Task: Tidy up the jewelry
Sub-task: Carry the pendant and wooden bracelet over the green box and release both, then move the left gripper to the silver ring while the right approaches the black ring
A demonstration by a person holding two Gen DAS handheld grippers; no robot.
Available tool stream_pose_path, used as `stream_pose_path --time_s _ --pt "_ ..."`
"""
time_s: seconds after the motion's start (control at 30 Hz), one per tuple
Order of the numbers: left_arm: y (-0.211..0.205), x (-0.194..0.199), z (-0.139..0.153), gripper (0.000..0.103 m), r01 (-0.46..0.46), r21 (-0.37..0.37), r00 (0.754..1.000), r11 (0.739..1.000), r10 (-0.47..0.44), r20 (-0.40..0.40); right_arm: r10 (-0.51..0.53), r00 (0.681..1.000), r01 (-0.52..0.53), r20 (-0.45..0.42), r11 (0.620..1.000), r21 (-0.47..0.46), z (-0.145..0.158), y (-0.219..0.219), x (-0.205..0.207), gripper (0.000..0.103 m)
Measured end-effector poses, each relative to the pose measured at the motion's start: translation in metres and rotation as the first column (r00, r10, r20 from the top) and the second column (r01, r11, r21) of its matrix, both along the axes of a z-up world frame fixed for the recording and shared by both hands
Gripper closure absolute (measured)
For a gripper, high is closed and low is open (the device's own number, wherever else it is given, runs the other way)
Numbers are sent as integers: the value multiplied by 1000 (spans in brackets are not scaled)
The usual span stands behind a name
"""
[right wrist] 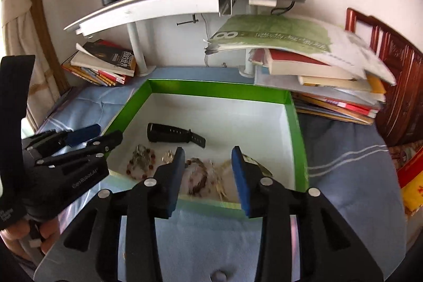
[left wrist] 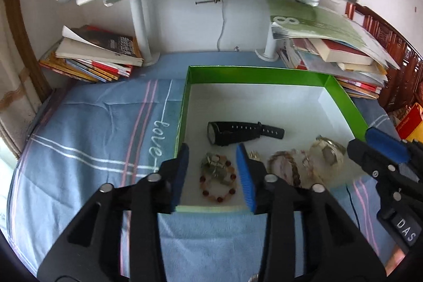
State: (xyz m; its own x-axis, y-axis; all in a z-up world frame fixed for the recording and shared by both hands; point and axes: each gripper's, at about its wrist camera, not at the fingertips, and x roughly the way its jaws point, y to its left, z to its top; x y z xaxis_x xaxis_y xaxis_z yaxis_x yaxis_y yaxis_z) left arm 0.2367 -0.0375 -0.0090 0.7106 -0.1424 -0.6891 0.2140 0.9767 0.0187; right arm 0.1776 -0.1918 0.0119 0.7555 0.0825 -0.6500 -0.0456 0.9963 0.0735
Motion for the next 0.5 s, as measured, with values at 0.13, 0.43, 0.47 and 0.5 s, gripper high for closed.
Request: stream_pose_path --time_s 0.13,0.43,0.47,0.5 --pt "6 -41 4 51 -4 15 999 1000 3 42 20 1000 -20 -10 1000 14 -8 -3 -38 55" --pt "20 -113 -14 41 23 17 1000 1000 -23 15 40 988 -42 -147 999 -10 -65 -2 -74 52" --pt "19 -115 -18 38 30 19 1000 999 -30 6 36 987 -39 -158 999 -15 -71 -2 -74 47" --pt "16 -118 -25 38 45 21 999 999 -45 -13 33 984 -38 -175 999 -25 -78 -1 -73 46"
